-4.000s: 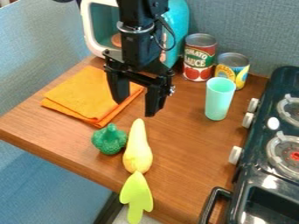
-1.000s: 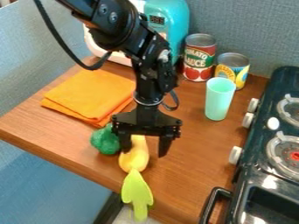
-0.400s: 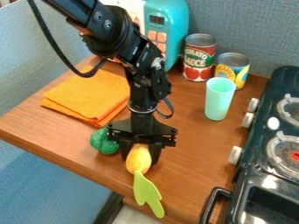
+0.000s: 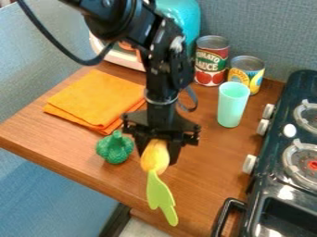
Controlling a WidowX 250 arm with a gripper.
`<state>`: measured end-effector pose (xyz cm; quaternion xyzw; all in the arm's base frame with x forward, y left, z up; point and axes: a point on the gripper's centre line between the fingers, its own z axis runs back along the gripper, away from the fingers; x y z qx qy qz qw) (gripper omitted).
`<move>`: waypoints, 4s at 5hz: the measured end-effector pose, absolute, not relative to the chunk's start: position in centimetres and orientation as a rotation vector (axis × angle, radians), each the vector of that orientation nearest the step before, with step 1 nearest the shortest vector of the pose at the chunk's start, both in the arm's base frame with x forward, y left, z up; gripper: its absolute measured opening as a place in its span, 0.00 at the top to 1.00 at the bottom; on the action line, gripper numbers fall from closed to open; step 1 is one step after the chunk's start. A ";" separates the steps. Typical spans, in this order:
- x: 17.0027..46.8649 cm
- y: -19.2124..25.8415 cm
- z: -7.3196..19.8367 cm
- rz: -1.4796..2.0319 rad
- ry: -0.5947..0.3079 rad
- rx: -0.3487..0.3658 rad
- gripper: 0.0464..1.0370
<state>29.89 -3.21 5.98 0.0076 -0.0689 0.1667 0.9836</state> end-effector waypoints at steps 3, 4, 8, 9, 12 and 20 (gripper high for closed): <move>33.2 -7.9 5.6 0.081 -0.117 -0.061 0.44; 34.0 -8.3 4.1 0.090 -0.086 -0.068 0.44; 35.5 -8.7 2.2 0.112 -0.048 -0.064 0.20; 35.7 -8.7 2.2 0.126 -0.061 -0.069 0.02; 35.1 -7.9 8.0 0.197 -0.210 -0.133 0.03; 28.2 1.4 12.0 -0.047 -0.042 -0.063 0.03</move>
